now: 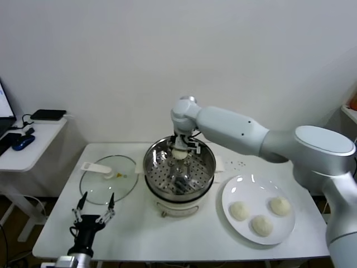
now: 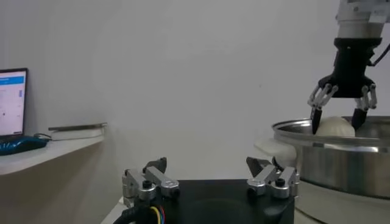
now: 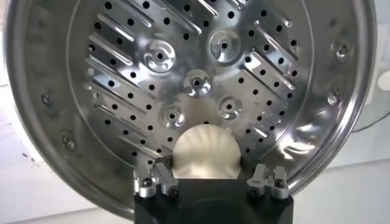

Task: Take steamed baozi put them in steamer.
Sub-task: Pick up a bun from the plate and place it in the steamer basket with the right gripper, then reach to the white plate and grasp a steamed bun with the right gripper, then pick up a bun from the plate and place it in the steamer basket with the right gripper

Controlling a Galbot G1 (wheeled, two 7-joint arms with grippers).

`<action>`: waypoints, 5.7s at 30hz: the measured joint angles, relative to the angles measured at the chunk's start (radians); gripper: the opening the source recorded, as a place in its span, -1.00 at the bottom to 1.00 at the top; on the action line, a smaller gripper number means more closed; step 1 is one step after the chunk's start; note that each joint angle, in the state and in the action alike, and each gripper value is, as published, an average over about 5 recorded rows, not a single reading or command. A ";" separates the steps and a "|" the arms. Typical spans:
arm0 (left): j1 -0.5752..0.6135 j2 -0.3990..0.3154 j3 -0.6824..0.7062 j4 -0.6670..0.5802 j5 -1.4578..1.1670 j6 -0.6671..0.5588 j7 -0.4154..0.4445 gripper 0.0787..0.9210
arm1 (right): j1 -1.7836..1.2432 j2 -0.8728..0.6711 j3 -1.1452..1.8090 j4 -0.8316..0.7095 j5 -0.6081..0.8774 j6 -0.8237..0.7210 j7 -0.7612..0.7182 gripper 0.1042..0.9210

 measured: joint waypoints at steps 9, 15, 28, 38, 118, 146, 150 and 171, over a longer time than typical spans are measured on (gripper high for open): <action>0.001 0.000 0.000 0.004 -0.001 -0.001 0.000 0.77 | -0.012 0.007 0.007 -0.009 -0.011 0.012 0.005 0.75; 0.003 -0.001 0.000 0.004 -0.002 -0.001 -0.001 0.77 | 0.011 -0.007 0.004 0.008 0.020 0.016 -0.006 0.76; 0.001 -0.002 0.007 0.000 -0.002 0.002 -0.001 0.77 | 0.281 -0.178 -0.191 0.194 0.387 -0.093 -0.044 0.76; -0.003 0.008 0.022 -0.010 0.001 0.010 -0.001 0.77 | 0.548 -0.401 -0.492 0.356 0.827 -0.348 0.007 0.76; 0.043 0.019 0.025 -0.025 0.009 -0.003 0.001 0.77 | -0.114 -0.638 -0.284 0.342 0.808 -0.747 0.155 0.76; 0.045 0.015 0.025 -0.023 0.007 -0.008 -0.001 0.77 | -0.073 -0.655 -0.285 0.354 0.835 -0.745 0.138 0.35; 0.041 0.015 0.025 -0.023 0.007 -0.009 -0.001 0.77 | -0.014 -0.678 -0.312 0.376 0.869 -0.747 0.131 0.34; 0.022 0.013 0.046 -0.025 0.022 0.002 0.000 0.77 | 0.542 -0.608 -0.607 0.421 1.233 -0.727 0.084 0.35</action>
